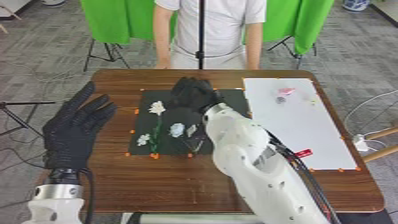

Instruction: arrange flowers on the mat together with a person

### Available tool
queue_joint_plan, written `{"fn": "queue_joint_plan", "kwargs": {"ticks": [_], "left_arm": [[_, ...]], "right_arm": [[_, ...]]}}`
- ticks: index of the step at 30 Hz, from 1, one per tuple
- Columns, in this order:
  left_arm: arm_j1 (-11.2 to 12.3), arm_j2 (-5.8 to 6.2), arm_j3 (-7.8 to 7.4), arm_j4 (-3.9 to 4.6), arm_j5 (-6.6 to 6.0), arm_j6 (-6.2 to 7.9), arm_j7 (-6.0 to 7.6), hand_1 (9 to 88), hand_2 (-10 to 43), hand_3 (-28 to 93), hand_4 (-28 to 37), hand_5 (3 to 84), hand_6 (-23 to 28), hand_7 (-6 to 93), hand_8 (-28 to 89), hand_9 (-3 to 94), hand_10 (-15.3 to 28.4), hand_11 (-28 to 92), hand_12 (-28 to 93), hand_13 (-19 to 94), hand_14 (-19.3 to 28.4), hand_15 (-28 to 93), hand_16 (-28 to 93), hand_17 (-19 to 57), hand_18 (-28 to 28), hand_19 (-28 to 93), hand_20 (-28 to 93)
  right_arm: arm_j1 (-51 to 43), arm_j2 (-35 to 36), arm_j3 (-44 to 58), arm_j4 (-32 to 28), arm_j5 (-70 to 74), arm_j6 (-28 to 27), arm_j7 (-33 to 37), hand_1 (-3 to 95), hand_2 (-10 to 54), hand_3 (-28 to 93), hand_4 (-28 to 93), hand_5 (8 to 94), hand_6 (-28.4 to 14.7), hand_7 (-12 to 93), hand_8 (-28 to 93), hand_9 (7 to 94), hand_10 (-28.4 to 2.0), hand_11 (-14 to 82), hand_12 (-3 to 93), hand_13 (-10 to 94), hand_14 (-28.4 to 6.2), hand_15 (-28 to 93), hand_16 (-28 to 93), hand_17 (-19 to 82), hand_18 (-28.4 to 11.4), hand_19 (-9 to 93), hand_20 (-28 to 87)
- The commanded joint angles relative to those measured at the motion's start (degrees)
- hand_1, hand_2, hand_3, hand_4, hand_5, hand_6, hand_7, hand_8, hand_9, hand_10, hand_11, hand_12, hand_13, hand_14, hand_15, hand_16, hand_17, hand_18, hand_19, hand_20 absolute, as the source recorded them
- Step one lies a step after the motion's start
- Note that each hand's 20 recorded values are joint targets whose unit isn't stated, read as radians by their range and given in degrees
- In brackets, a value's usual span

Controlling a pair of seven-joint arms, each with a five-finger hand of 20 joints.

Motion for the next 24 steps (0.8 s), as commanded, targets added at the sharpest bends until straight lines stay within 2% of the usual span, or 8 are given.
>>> {"fn": "queue_joint_plan", "kwargs": {"ticks": [1,2,6,8,11,17,22,24], "left_arm": [[4.09,0.06,-1.72,-0.70,-0.83,2.35,2.21,21.8,9.2,78,-26.6,36.6,9.3,11.1,-10,35.5,21.4,24,9,27,28.2,53,-12,-6.2,25.4,67,0],[4.44,-0.02,-1.99,-0.88,-1.19,2.56,2.15,21.8,9.2,78,-26.6,36.6,9.2,11.0,-10,35.5,21.3,24,9,27,28.2,53,-12,-6.3,25.4,67,0],[4.34,-1.06,-2.51,-0.43,-0.65,1.98,0.99,21.6,9.4,78,-26.9,36.4,9.0,10.7,-10,35.1,21.0,24,9,27,28.2,52,-12,-6.3,25.4,66,0],[4.84,-0.95,-2.46,-0.57,-1.23,2.09,1.48,21.4,9.5,78,-27.0,36.3,8.9,10.6,-10,34.9,21.0,23,9,27,28.2,52,-12,-6.3,25.4,66,0],[4.98,-0.65,-2.03,-0.32,-1.19,1.72,2.40,21.3,9.6,78,-27.5,36.2,8.9,10.3,-10,34.6,20.9,22,9,28,27.9,50,-12,-6.0,25.3,66,0],[4.35,-0.42,-1.70,0.22,-1.21,1.59,2.11,21.2,9.7,78,-28.0,36.0,8.5,10.1,-10,34.5,20.7,21,9,28,27.7,48,-11,-5.4,25.2,65,-1],[4.07,-1.42,-1.19,0.30,-0.40,0.88,0.51,21.2,9.7,78,-28.1,35.8,8.5,10.0,-9,34.4,20.5,21,8,29,27.1,45,-11,-5.0,25.2,65,-3],[4.30,-1.31,-0.83,0.44,-0.46,0.66,1.11,21.1,9.7,78,-28.2,35.8,8.4,9.9,-10,34.3,20.4,21,9,29,27.1,45,-11,-4.9,25.2,65,-3]], "right_arm": [[-9.22,-4.43,21.02,-9.17,40.17,-3.89,8.28,24.4,-7.4,77,-28,54.7,-2.0,12,-13,60.5,-16.9,22.6,11.8,51,-17.8,47,9,5,-17.4,56,15],[-10.79,-4.66,23.38,-9.73,45.66,-3.06,8.77,23.5,-5.9,78,-28,53.9,-2.3,12,-13,59.2,-17.3,21.1,11.5,49,-18.5,45,9,5,-17.6,56,15],[-17.39,-5.35,31.92,-11.73,64.44,-0.90,10.37,21.7,-1.7,78,-28,50.5,-2.4,11,-13,54.7,-17.9,16.9,11.2,46,-20.3,41,8,4,-18.3,55,14],[-20.34,-6.39,36.02,-12.91,71.43,-0.16,13.19,20.3,1.2,78,-28,50.0,-2.5,11,-12,53.9,-17.9,16.0,11.2,45,-20.7,40,9,4,-18.4,55,14],[-26.31,-6.88,41.17,-14.59,78.85,1.50,10.03,18.5,4.0,78,-28,49.4,-2.8,10,-12,53.0,-18.6,14.8,11.0,44,-21.8,39,9,5,-18.5,55,14],[-36.84,-5.29,45.22,-16.12,87.06,6.93,0.34,17.5,5.2,79,-28,46.7,-1.8,10,-12,51.3,-18.2,12.6,11.0,43,-22.0,37,10,5,-18.4,55,14],[-41.99,-5.47,45.78,-17.37,86.47,6.24,-4.06,17.5,5.8,79,-28,45.2,-1.3,10,-12,49.9,-17.8,11.5,11.0,42,-22.0,35,10,5,-18.2,55,14],[-42.21,-5.87,45.50,-17.43,85.36,5.43,-5.34,17.4,6.0,79,-28,44.8,-1.1,10,-12,49.6,-17.8,11.1,11.0,41,-22.2,34,10,4,-18.2,54,14]]}}
